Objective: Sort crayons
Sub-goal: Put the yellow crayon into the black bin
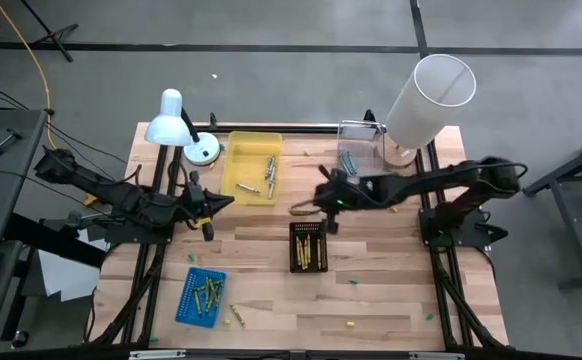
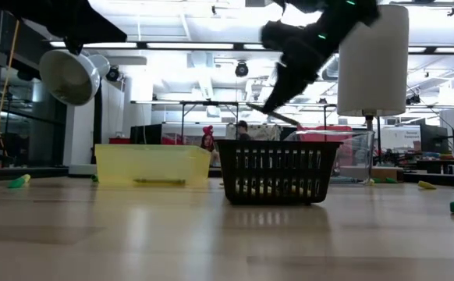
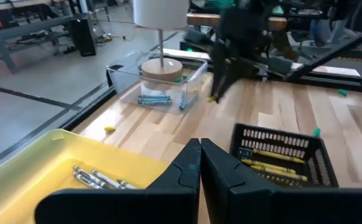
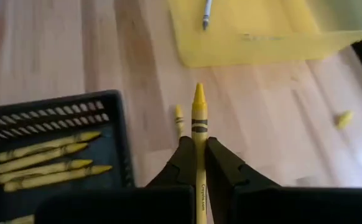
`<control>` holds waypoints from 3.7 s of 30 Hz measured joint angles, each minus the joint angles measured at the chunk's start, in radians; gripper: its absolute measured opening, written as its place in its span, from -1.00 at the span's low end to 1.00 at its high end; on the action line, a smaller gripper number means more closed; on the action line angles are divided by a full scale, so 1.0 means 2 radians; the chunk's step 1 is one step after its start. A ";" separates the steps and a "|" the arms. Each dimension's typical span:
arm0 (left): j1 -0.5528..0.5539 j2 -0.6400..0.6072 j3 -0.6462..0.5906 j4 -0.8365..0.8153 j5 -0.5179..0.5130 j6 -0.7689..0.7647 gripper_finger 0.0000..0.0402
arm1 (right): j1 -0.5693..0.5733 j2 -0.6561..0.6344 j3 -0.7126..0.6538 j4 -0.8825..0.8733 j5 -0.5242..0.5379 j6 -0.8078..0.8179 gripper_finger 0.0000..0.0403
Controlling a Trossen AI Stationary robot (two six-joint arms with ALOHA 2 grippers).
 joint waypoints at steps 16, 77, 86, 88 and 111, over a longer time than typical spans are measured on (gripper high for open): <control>0.008 0.001 0.000 0.004 -0.041 0.000 -1.00 | 0.096 -0.041 -0.084 0.253 -0.009 0.247 -1.00; 0.007 0.001 0.000 -0.001 -0.018 -0.012 -1.00 | 0.159 -0.014 0.007 0.137 0.222 0.057 -0.39; 0.007 0.001 0.000 0.000 -0.023 0.001 -1.00 | 0.097 -0.019 0.006 0.123 0.197 -0.016 -0.39; 0.007 0.001 0.000 0.000 -0.023 0.001 -1.00 | 0.079 -0.018 0.006 0.107 0.164 -0.009 -0.39; 0.008 0.032 0.000 0.000 -0.033 0.001 -1.00 | 0.034 -0.018 0.006 0.087 0.075 0.005 -0.39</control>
